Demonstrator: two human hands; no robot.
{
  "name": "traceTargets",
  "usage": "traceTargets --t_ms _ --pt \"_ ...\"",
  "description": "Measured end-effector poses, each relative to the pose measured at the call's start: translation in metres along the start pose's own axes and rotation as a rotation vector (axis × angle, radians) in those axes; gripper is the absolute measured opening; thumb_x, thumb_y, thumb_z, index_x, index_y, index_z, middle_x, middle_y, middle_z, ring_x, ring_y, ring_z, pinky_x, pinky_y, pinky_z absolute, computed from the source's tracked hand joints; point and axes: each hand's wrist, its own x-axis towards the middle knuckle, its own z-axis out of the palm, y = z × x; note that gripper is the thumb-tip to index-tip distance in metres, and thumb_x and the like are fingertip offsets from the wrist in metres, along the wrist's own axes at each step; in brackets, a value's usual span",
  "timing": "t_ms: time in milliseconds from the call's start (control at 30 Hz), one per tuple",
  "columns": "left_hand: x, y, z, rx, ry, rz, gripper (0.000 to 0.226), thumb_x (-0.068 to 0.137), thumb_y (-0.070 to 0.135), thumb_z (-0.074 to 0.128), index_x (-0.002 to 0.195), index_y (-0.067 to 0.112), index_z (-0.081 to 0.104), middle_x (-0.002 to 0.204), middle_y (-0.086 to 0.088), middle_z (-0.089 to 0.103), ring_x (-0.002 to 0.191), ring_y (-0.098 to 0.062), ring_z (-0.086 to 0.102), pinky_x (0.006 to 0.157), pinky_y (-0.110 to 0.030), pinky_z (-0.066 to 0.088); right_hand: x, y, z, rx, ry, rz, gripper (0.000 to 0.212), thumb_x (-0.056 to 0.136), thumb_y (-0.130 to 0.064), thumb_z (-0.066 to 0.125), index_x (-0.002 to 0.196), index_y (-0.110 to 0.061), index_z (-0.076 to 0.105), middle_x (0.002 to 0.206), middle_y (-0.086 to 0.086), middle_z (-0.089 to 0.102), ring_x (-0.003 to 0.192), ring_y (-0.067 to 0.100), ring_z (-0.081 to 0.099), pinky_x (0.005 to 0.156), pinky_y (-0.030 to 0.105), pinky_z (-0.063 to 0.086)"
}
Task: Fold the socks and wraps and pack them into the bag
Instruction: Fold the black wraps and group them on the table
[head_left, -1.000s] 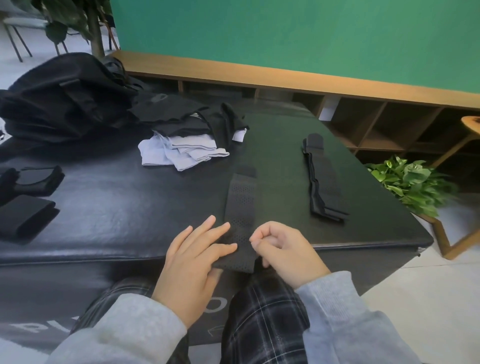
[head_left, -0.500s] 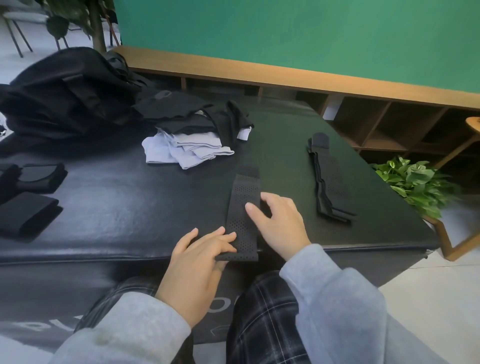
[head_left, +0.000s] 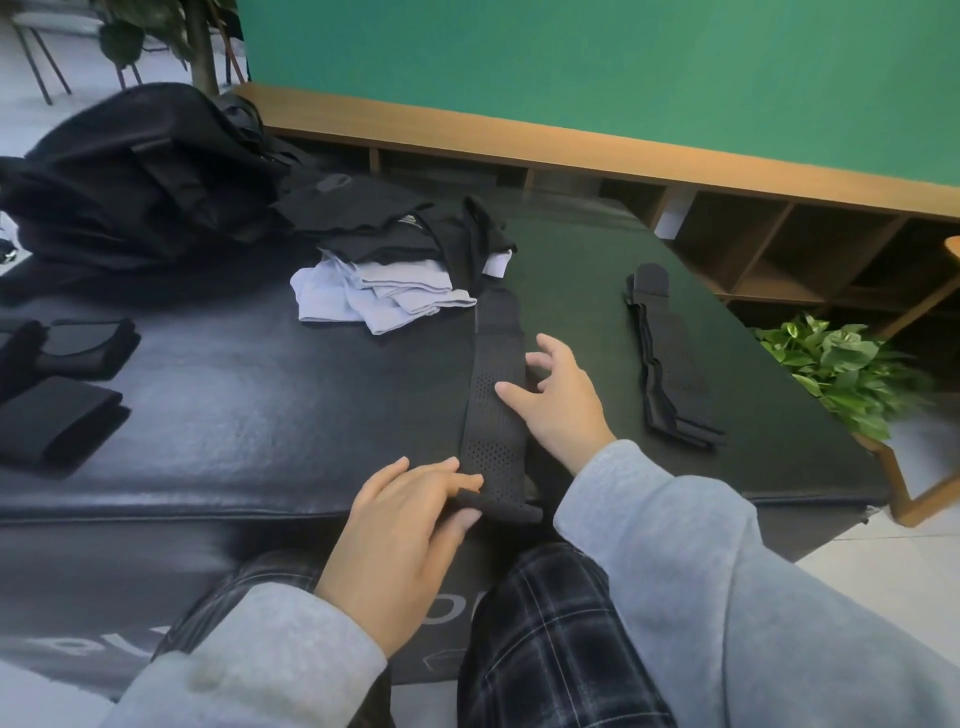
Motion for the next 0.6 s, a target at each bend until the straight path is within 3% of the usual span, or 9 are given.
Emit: traceTargets --t_ms 100,233,300,367,433,500,600 --pt "-0.001 0.006 -0.003 0.009 -0.004 -0.096 0.035 0.08 0.043 0.045 0.101 0.022 0.064 0.102 0.01 0.065 0.111 -0.016 0.051 0.098 -0.029 0.033 -0.003 0.004 0.001 -0.017 0.032 -0.072 0.059 0.083 -0.032 0.068 0.135 -0.024 0.043 0.125 -0.012 0.051 0.104 0.012 0.05 0.098 0.033 0.04" --pt "-0.001 0.009 -0.006 -0.033 0.011 -0.125 0.019 0.084 0.033 0.057 0.103 0.035 0.053 0.087 0.029 0.05 0.098 -0.008 0.05 0.086 -0.012 0.033 -0.005 0.009 0.0 -0.105 -0.02 -0.186 0.025 0.087 -0.03 0.063 0.111 -0.024 0.065 0.117 -0.011 0.058 0.107 0.013 0.048 0.096 0.024 0.037" --pt "-0.001 0.011 -0.007 -0.037 0.022 -0.14 0.029 0.083 0.025 0.063 0.095 0.043 0.044 0.086 0.027 0.051 0.094 -0.008 0.051 0.079 -0.009 0.033 -0.005 0.011 -0.003 -0.107 -0.062 -0.208 0.022 0.088 -0.028 0.062 0.109 -0.023 0.068 0.12 -0.011 0.06 0.108 0.012 0.048 0.091 0.016 0.032" --pt "0.0 0.009 -0.006 0.017 0.069 -0.07 0.027 0.085 0.021 0.064 0.089 0.041 0.046 0.084 0.019 0.056 0.086 -0.01 0.054 0.077 -0.011 0.034 -0.004 0.012 -0.006 -0.101 -0.078 -0.216 0.021 0.089 -0.024 0.061 0.109 -0.023 0.068 0.121 -0.012 0.06 0.109 0.011 0.049 0.088 0.013 0.029" --pt "0.0 0.006 -0.005 0.111 0.081 0.045 0.01 0.09 0.025 0.053 0.093 0.034 0.05 0.086 0.014 0.059 0.082 -0.01 0.056 0.077 -0.018 0.04 -0.004 0.012 -0.007 -0.088 -0.074 -0.219 0.02 0.09 -0.022 0.06 0.107 -0.023 0.068 0.119 -0.013 0.06 0.109 0.01 0.05 0.087 0.012 0.029" --pt "0.001 0.001 -0.001 0.175 0.062 0.108 0.018 0.089 0.027 0.04 0.1 0.033 0.052 0.09 0.011 0.061 0.086 -0.01 0.057 0.08 -0.026 0.044 -0.005 0.012 -0.007 -0.067 -0.074 -0.216 0.019 0.09 -0.02 0.059 0.105 -0.024 0.069 0.116 -0.015 0.06 0.109 0.009 0.05 0.088 0.013 0.03" --pt "0.002 0.0 0.002 0.184 0.059 0.098 0.026 0.088 0.031 0.042 0.105 0.028 0.062 0.095 0.009 0.06 0.092 -0.008 0.049 0.081 -0.029 0.043 -0.004 0.012 -0.006 -0.045 -0.067 -0.211 0.018 0.09 -0.019 0.057 0.102 -0.025 0.069 0.108 -0.019 0.058 0.109 0.008 0.05 0.089 0.015 0.032"
